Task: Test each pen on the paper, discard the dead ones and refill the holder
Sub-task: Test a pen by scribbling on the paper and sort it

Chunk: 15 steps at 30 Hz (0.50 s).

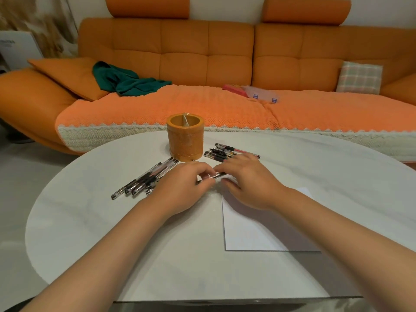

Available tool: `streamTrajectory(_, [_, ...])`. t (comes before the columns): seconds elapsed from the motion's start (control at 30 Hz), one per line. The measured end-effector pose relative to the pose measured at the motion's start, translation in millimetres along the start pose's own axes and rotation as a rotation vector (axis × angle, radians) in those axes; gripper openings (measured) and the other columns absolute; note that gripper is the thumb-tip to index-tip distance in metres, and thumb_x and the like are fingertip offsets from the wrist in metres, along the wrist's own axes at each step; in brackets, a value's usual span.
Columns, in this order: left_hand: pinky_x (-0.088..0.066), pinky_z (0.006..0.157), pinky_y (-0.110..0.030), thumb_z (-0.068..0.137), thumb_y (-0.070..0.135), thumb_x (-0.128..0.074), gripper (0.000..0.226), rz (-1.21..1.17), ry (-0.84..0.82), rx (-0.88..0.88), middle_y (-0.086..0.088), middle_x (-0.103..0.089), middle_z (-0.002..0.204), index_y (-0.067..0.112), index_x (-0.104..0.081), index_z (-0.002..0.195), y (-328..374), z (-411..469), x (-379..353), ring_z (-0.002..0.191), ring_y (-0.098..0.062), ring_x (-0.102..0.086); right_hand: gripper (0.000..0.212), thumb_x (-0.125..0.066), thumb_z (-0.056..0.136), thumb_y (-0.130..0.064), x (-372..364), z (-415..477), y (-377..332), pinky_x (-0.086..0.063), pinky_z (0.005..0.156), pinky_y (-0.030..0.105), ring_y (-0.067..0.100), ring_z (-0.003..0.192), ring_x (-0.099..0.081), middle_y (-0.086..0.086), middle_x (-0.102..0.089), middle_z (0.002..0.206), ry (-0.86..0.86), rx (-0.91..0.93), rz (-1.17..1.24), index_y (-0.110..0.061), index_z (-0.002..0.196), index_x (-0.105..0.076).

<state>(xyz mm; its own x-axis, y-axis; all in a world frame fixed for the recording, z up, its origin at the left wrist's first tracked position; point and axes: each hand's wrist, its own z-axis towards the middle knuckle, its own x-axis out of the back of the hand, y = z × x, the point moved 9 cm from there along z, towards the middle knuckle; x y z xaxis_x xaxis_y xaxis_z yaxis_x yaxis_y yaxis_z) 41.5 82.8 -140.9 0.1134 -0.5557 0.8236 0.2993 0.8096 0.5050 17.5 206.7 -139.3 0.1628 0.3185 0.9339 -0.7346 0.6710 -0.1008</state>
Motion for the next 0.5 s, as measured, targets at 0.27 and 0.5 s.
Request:
streamTrajectory(0.27, [-0.050, 0.069, -0.027, 0.088, 0.031, -0.069, 0.007, -0.207, 0.006, 0.145, 0.017, -0.066, 0.084, 0.036, -0.066, 0.093, -3, 7, -25, 0.071, -0.009, -0.060, 0.035, -0.035, 0.092, -0.023, -7, -19, 30, -0.039, 0.083, 0.035, 0.025, 0.098, -0.058, -0.002, -0.066, 0.102, -0.039, 0.016, -0.050, -0.022, 0.113, -0.064])
streamTrajectory(0.5, [-0.050, 0.060, -0.022, 0.083, 0.018, -0.077, 0.005, -0.521, -0.057, 0.169, -0.001, -0.073, 0.076, 0.019, -0.073, 0.086, 20, 16, -39, 0.064, -0.008, -0.063, 0.031, -0.047, 0.079, -0.049, 8, -19, 15, -0.041, 0.059, 0.037, 0.020, 0.060, -0.044, -0.004, -0.052, 0.060, 0.031, 0.042, -0.069, -0.021, 0.066, -0.051])
